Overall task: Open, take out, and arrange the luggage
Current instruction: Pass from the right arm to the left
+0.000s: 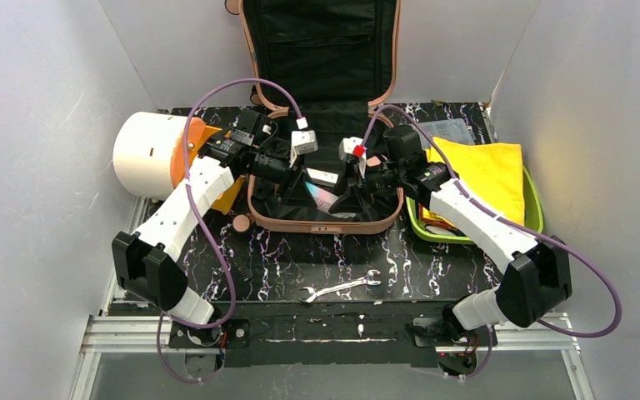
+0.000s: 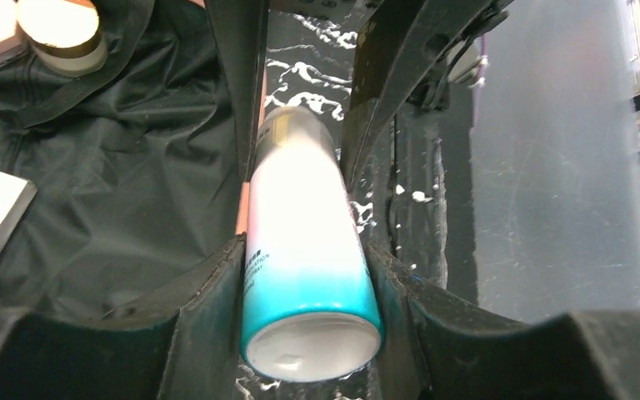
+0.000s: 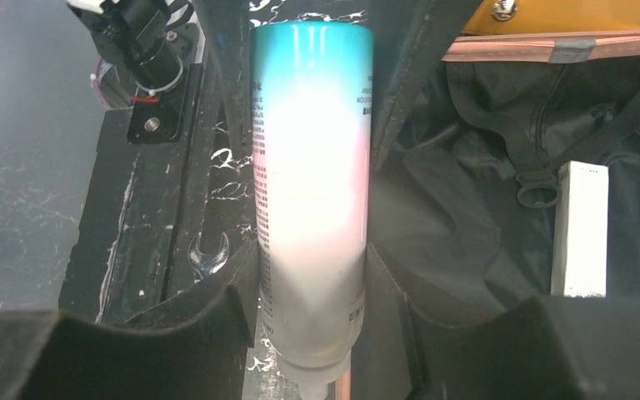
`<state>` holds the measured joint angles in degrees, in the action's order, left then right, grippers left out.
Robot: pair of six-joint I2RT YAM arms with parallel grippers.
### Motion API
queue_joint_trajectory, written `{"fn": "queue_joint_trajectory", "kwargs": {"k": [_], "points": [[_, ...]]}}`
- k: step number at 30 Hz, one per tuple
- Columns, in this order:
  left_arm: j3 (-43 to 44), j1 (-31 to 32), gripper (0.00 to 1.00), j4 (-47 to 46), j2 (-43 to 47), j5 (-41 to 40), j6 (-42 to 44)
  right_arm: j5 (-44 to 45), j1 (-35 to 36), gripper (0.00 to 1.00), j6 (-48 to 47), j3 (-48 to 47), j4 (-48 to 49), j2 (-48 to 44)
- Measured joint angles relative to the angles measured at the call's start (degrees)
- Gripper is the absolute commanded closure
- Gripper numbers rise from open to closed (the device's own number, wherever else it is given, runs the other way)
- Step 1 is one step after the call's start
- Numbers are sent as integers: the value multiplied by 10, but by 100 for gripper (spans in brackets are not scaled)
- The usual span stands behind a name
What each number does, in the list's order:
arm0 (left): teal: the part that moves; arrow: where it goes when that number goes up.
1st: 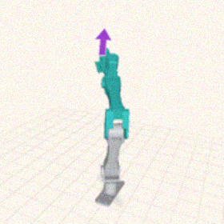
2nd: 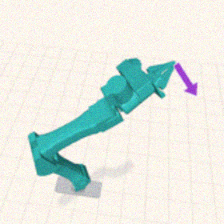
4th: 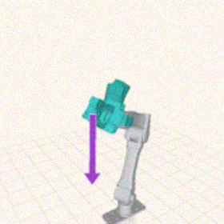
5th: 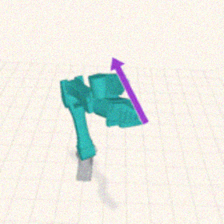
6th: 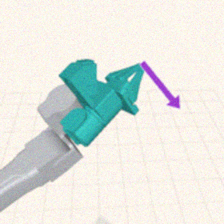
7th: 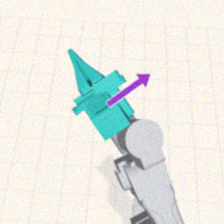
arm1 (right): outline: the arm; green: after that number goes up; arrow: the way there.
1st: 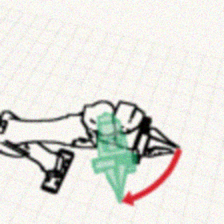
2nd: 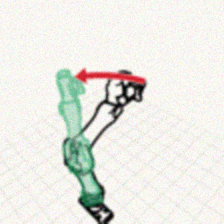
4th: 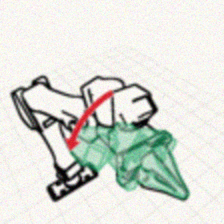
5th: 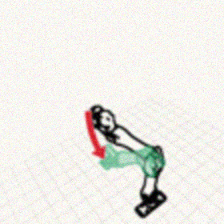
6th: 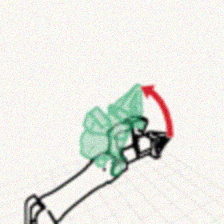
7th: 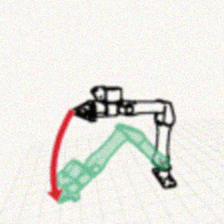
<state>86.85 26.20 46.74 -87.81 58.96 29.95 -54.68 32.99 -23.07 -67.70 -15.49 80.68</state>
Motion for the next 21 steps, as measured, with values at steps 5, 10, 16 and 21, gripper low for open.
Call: {"fn": "queue_joint_trajectory", "kwargs": {"k": [5, 10, 16, 21], "points": [[0, 3, 81, -5, 0, -22, 7, 5, -3, 56, 17, 1, 2, 0], [1, 4, 94, -5, 0, -30, 7, 5, -3, 9, 22, 1, 6, 0], [1, -3, 100, 2, 2, -78, -1, 28, -12, 2, 5, -10, -9, 0], [-11, -85, 100, -26, 42, -103, -35, 56, -76, 2, -13, -42, -45, -1]]}}
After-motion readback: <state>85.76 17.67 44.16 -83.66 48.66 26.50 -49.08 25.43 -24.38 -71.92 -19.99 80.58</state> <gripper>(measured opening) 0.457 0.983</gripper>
